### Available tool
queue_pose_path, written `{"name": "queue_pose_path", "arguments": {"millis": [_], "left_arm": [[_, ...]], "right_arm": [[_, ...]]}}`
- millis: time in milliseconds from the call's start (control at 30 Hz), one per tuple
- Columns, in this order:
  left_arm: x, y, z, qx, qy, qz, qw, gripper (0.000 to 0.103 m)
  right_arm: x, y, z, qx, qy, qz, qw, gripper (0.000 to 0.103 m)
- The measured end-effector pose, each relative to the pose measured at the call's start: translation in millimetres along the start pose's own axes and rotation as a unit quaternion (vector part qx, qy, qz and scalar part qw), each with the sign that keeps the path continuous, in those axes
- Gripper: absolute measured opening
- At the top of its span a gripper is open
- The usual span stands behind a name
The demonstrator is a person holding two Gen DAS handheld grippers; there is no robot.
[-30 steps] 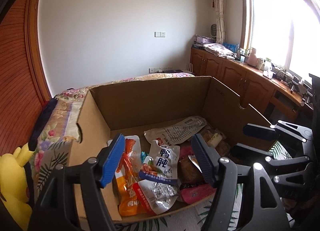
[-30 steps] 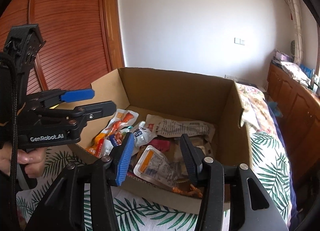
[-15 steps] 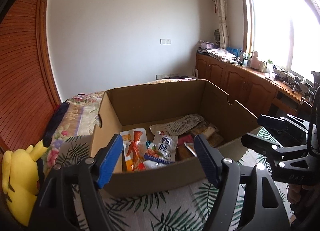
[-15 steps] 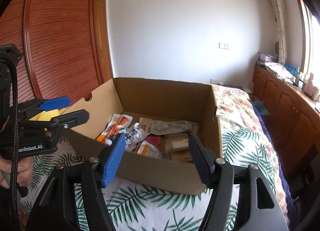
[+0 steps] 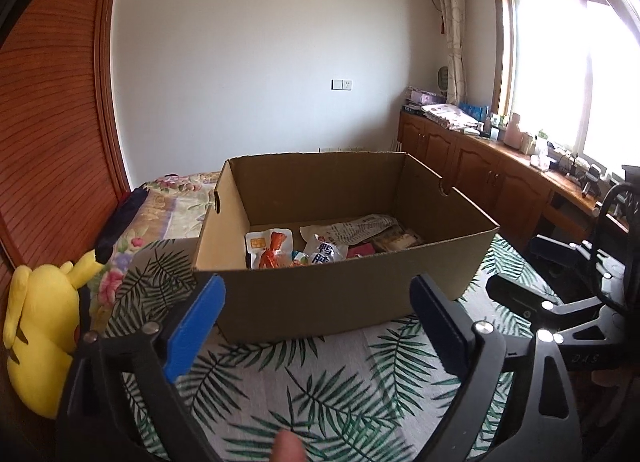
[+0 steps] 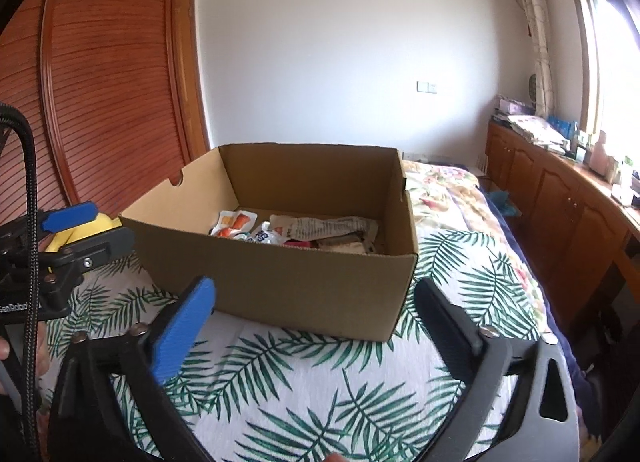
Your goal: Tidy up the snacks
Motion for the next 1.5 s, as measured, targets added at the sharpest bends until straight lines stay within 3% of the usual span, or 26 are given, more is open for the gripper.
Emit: {"name": "queue_pose_path", "arguments": {"millis": [167, 467, 1133, 1500], "left_arm": [[-6, 16, 3, -0.003, 0.003, 0.004, 1.0000, 0.103], [-16, 44, 4, 0.037, -0.007, 0.015, 0.9992, 0.103], [-42, 123, 26, 0.037, -0.003, 0.037, 0.9986, 0.103], [-60, 138, 22, 0.041, 0.005, 0.040, 0.9984, 0.103]], "right_arm": [[-7, 10, -3, -0.008, 0.004, 0.000, 1.000, 0.103], [-9, 38, -7, -0.016, -0.003, 0.010, 1.000, 0.103], [-20, 130, -19, -0.030, -0.013, 0.056, 0.998, 0.103], [-42, 153, -26, -0.031, -0.015, 0.070, 0.997, 0.103]]}}
Point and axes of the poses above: each gripper's, at about its wrist camera, not at the fingertips, and y roughly against the way its jaws point, z to its right, x to its top, the point moved 6 cm from there along -y, roughly the way its jaws point
